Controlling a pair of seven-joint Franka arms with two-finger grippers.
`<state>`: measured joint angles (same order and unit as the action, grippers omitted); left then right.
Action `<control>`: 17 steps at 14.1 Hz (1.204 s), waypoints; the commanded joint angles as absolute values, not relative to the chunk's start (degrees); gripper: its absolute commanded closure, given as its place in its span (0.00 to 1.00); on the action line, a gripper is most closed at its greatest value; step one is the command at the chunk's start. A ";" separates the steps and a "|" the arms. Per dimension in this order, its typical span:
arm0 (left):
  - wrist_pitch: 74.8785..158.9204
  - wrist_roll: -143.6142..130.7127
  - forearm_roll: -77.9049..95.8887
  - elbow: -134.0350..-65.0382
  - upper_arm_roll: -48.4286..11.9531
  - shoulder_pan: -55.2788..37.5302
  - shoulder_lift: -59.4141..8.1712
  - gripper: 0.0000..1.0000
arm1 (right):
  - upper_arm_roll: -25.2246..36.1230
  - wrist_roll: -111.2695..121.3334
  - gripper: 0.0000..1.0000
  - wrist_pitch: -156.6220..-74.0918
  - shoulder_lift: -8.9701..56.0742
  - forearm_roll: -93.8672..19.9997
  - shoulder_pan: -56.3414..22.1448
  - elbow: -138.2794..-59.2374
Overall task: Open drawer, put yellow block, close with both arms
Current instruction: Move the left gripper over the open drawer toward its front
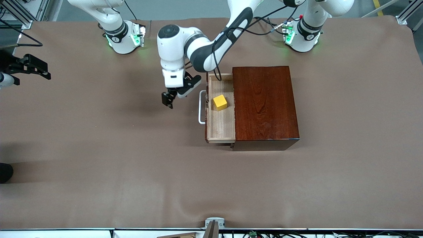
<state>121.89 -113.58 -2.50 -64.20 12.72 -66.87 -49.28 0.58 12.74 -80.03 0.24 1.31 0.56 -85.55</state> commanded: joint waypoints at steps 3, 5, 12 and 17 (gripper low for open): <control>115.06 -114.79 -2.90 -63.36 15.03 -66.36 -49.92 0.00 | 0.70 13.18 0.00 -80.33 -0.88 1.93 0.35 -86.92; 112.86 -114.61 -2.73 -63.46 15.03 -65.31 -49.92 0.00 | 0.70 13.18 0.00 -80.33 -0.79 1.93 0.35 -86.92; 114.51 -114.96 -1.93 -62.32 13.98 -64.69 -49.48 0.00 | 0.70 13.18 0.00 -80.68 -0.70 1.93 0.18 -86.84; 119.18 -115.05 0.70 -62.67 13.80 -64.86 -51.14 0.00 | 0.62 13.18 0.00 -80.68 -0.70 1.93 0.18 -86.84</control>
<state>117.99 -114.04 -0.50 -63.13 13.74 -64.80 -49.55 0.59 12.74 -80.20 0.24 1.31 0.53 -85.95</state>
